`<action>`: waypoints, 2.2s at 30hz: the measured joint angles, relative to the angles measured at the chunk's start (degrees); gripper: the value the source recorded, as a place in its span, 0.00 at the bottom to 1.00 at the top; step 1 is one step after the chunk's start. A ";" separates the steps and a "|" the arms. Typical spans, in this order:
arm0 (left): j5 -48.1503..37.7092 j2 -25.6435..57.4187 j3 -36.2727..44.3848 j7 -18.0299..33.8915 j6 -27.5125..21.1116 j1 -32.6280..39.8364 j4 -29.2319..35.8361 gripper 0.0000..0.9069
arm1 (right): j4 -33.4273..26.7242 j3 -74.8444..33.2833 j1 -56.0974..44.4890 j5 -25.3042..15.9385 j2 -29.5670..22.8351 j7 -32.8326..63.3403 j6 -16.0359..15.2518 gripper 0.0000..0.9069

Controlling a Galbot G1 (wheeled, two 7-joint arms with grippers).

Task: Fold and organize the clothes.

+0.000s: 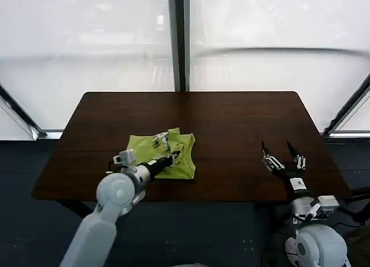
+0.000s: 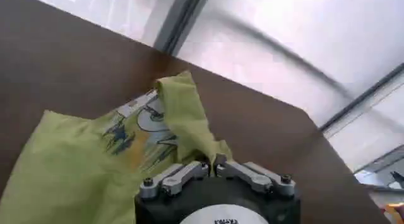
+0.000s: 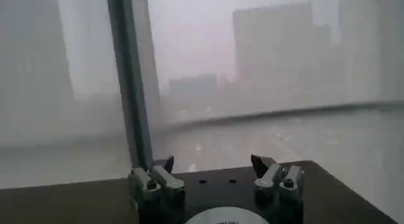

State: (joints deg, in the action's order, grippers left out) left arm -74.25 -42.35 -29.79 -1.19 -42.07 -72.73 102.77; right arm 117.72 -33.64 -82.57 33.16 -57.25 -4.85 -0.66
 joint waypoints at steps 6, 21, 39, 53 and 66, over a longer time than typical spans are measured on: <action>0.71 -1.18 0.61 0.96 -0.03 0.66 0.22 0.97 | 0.77 -0.02 -0.64 -0.41 -0.77 0.38 -0.32 0.97; 13.79 -1.61 -4.36 6.48 -0.38 -2.68 5.83 0.78 | 3.37 -0.70 -2.50 -0.79 -2.47 0.58 -0.35 0.97; 10.36 -0.90 -17.22 16.64 -0.18 -11.53 19.27 0.00 | 4.00 1.66 -0.09 -2.16 -3.85 4.35 -0.63 0.97; 0.35 -15.99 5.21 20.13 -0.11 5.38 16.99 0.00 | 6.50 1.20 -1.55 -1.72 -5.48 5.77 -3.08 0.97; 3.50 -21.41 10.49 20.43 -0.12 7.82 14.84 0.00 | 9.44 -7.69 -11.95 -4.40 -12.53 5.48 -2.91 0.97</action>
State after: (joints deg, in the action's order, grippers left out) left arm -70.75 -63.76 -19.31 19.25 -42.19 -64.91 117.62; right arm 127.15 -41.33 -94.52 28.77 -69.77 0.63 -3.58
